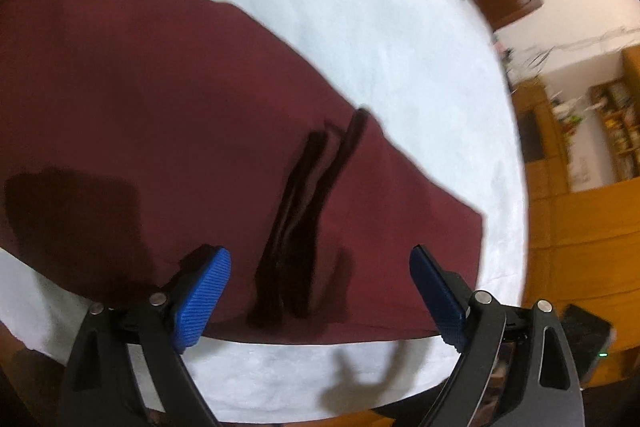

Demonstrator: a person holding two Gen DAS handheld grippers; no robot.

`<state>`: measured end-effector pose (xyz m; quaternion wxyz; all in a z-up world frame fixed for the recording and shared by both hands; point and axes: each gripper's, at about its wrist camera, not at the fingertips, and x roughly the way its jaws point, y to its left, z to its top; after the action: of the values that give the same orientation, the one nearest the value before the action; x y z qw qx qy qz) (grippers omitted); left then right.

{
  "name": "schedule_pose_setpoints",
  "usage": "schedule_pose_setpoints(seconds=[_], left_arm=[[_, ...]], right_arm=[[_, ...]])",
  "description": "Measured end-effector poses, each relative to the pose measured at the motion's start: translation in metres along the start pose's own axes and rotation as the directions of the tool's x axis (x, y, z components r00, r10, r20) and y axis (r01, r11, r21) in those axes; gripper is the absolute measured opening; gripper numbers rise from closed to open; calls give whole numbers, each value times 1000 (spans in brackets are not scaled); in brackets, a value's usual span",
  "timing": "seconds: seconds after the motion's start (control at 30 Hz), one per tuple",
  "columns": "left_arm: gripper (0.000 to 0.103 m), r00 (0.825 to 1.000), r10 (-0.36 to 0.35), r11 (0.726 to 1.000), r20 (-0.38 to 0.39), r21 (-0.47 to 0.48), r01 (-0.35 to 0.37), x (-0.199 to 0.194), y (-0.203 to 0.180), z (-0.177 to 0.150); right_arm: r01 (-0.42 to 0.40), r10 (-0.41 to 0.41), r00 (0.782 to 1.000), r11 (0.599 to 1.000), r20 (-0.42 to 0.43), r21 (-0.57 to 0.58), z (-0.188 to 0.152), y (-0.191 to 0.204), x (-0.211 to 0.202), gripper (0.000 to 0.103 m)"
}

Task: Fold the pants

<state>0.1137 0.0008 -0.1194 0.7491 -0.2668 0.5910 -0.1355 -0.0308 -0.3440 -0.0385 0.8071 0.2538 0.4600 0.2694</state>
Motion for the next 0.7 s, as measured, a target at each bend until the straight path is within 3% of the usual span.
schedule_pose_setpoints(seconds=[0.03,0.13,0.2,0.27,0.33,0.43,0.5,0.6,0.7], left_arm=[[91,999,28,1000,-17,0,-28,6,-3,-2],[90,999,11,1000,-39,9,-10,17,-11,-6],[75,998,30,999,-55,23,-29,22,-18,-11],[41,996,80,996,-47,51,-78,24,-26,-13],[33,997,53,997,-61,51,-50,27,-29,-15],[22,998,65,995,-5,73,-64,17,-37,-16],[20,996,71,992,47,97,-75,3,-43,-16],[19,983,142,983,119,100,-154,-16,-39,-13],[19,974,189,974,124,101,-202,-17,-20,-10]], right_arm=[[6,-6,1000,1000,17,5,0,-4,-7,69],[44,-46,997,999,60,25,0,-18,-22,69],[57,-60,995,997,75,48,0,-27,-26,69],[56,-62,994,995,84,80,1,-36,-24,69],[85,-96,991,988,88,126,-1,-51,-32,69],[108,-130,987,972,96,210,-1,-74,-42,69],[108,-136,986,963,101,246,-2,-85,-47,71],[100,-128,988,957,86,274,-2,-95,-46,73],[57,-75,996,957,51,284,2,-100,-29,73]])
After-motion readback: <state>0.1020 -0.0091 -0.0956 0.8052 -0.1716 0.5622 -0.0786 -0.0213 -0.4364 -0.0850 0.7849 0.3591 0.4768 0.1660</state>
